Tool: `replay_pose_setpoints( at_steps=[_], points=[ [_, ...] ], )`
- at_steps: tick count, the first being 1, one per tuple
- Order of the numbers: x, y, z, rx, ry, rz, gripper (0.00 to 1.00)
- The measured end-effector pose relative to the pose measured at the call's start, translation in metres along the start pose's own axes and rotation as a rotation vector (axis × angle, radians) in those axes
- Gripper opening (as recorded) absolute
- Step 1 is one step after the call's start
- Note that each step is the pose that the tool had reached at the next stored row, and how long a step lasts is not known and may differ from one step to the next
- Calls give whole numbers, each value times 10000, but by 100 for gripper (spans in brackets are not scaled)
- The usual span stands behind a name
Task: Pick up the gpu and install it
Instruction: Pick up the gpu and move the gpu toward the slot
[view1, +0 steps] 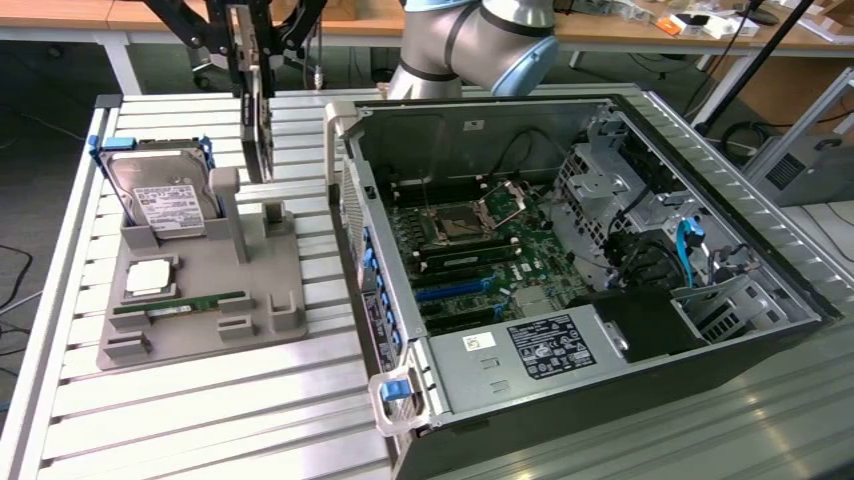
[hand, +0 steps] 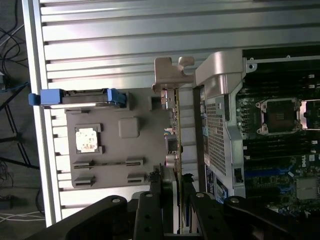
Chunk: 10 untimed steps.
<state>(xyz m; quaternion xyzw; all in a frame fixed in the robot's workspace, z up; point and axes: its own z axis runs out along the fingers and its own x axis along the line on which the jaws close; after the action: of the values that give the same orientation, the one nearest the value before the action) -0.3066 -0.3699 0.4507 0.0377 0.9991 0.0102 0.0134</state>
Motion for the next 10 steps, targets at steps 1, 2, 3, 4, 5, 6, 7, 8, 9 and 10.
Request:
replay_pose_setpoints(
  at_steps=[1,2,3,4,5,6,7,8,9,10],
  points=[
    [-1,-4,4,-1,-1,1,27],
    [-3,-9,9,-1,-2,1,27],
    [-5,-16,15,-1,-2,0,27],
    [-7,-27,24,0,-1,0,27],
    [-9,-38,31,1,-1,0,27],
    [-10,-48,38,2,-1,0,27],
    [-11,-55,43,1,-2,0,27],
    [-13,-63,48,1,-2,0,27],
    [-16,-75,54,1,-3,0,27],
    [-21,-83,60,3,-1,0,27]
  ],
)
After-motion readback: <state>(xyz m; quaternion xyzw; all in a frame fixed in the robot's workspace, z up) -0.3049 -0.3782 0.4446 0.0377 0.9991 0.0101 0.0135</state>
